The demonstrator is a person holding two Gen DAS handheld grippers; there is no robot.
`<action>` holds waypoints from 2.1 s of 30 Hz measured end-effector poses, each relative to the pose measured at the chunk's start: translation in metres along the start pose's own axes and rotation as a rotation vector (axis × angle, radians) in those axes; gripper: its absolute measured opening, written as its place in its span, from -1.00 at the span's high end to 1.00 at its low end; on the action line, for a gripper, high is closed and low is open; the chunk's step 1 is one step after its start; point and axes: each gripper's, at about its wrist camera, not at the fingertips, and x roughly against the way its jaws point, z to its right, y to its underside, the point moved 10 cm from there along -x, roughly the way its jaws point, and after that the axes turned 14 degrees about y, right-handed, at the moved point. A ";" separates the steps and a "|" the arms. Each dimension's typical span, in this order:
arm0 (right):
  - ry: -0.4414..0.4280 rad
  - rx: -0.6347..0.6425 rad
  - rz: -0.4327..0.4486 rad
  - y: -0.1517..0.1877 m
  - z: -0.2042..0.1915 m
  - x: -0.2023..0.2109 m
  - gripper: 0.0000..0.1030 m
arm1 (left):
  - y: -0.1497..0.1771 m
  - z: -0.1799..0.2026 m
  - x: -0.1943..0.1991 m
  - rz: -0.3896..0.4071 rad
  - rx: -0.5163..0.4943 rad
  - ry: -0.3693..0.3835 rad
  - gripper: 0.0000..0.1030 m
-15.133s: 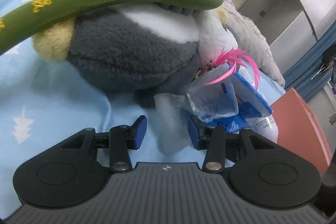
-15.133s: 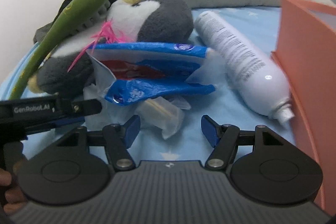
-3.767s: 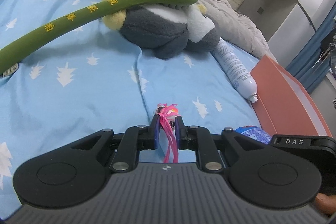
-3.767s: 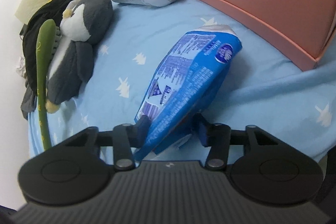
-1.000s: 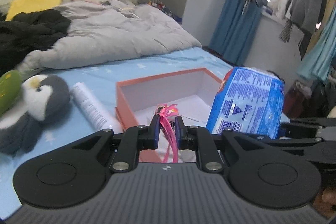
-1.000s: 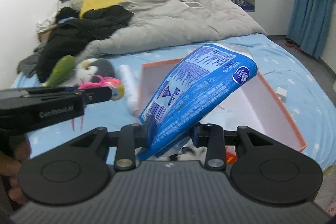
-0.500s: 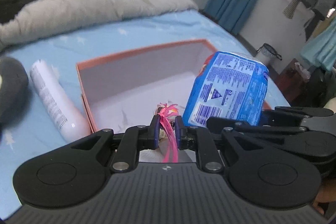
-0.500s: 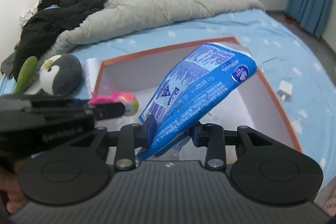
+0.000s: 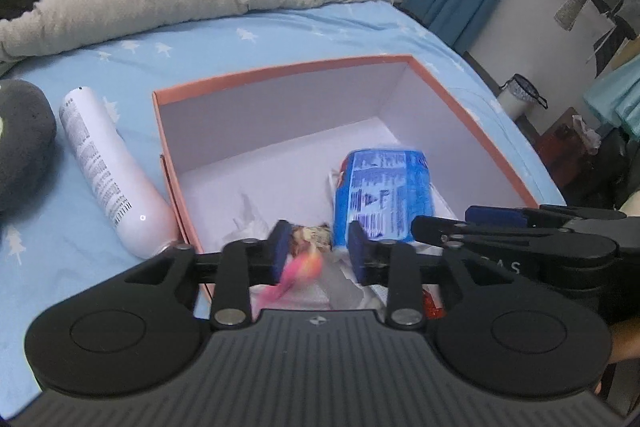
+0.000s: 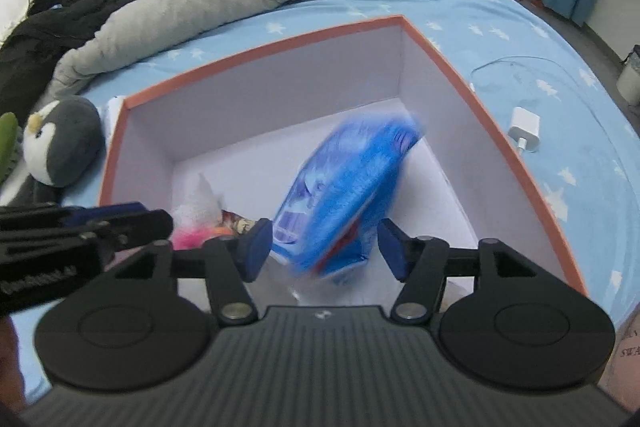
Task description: Organize soft objects
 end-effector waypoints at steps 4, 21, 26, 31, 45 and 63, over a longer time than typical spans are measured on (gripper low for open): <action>-0.002 -0.017 0.028 -0.002 0.005 0.015 -0.19 | -0.003 0.008 0.018 0.021 -0.023 0.004 0.22; -0.043 -0.078 0.282 0.000 0.011 0.182 -0.19 | 0.005 0.068 0.172 0.222 -0.140 0.033 0.22; -0.054 -0.081 0.338 0.020 0.007 0.230 -0.19 | 0.026 0.088 0.218 0.247 -0.177 0.046 0.22; -0.060 -0.081 0.371 0.045 0.008 0.266 -0.19 | 0.051 0.107 0.253 0.279 -0.200 0.060 0.22; -0.066 -0.090 0.439 0.111 0.006 0.313 -0.20 | 0.121 0.138 0.320 0.355 -0.214 0.069 0.22; -0.077 -0.111 0.454 0.153 -0.006 0.300 -0.20 | 0.165 0.132 0.317 0.350 -0.204 0.055 0.22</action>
